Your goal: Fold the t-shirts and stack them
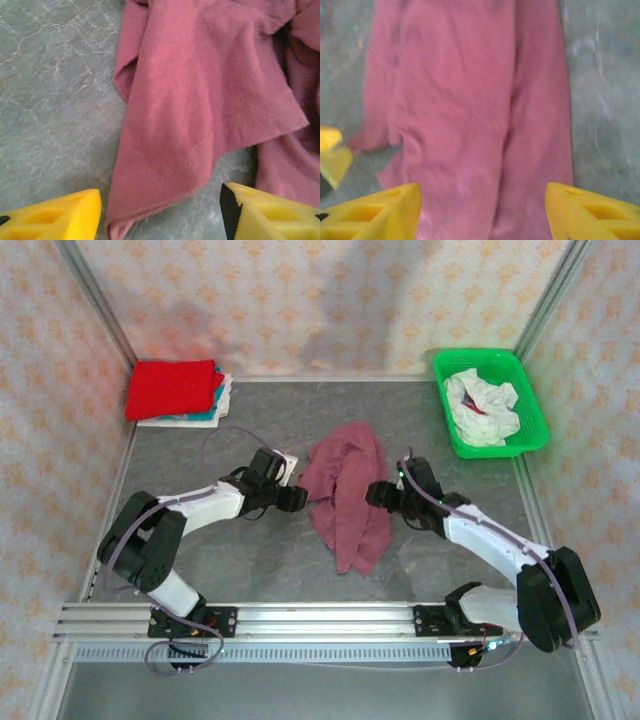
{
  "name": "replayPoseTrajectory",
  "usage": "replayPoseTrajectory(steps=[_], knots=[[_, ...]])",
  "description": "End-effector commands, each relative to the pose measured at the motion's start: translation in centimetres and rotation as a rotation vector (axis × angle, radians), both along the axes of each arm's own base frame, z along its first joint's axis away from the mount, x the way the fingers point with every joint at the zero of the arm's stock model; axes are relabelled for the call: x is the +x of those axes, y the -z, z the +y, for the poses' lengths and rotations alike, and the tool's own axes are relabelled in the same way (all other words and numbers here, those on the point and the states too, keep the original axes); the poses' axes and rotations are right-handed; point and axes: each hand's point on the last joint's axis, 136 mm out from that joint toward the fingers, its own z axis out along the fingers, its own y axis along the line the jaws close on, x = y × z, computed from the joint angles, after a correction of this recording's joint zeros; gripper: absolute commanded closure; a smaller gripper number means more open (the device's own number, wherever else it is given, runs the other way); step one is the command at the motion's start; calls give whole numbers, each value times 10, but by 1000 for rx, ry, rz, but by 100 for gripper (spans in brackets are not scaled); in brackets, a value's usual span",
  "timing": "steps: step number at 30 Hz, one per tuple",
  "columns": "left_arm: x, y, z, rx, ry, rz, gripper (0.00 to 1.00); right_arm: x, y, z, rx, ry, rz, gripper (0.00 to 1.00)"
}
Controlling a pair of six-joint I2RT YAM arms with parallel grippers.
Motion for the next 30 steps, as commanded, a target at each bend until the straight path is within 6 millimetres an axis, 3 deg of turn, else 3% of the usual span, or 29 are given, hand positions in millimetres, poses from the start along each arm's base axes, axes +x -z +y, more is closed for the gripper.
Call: replayPoseTrajectory(steps=[1, 6, 9, 13, 19, 22, 26, 29, 30], knots=[[13, 3, -7, -10, -10, -24, 40, -15, -7, 23, 88, -61, -19, 35], [19, 13, -5, 19, -30, -7, 78, -40, 16, 51, 130, -156, 53, 37], [22, 9, 8, 72, -78, -26, 98, -56, 22, 71, 125, -258, 63, 39], [24, -14, 31, 136, -168, -98, 100, -83, 28, 94, 30, -428, 80, 39], [21, -44, 59, 188, -271, -171, 100, -97, 50, 104, -153, -506, 111, 41], [19, -55, 68, 197, -305, -204, 100, -95, 58, 105, -217, -503, 112, 65], [18, -68, 81, 204, -356, -240, 100, -82, 54, 102, -254, -451, 69, 80], [16, -80, 88, 207, -387, -262, 100, -73, 42, 99, -266, -412, 17, 100], [14, -86, 94, 217, -412, -272, 100, -70, 36, 96, -275, -397, -2, 100]])
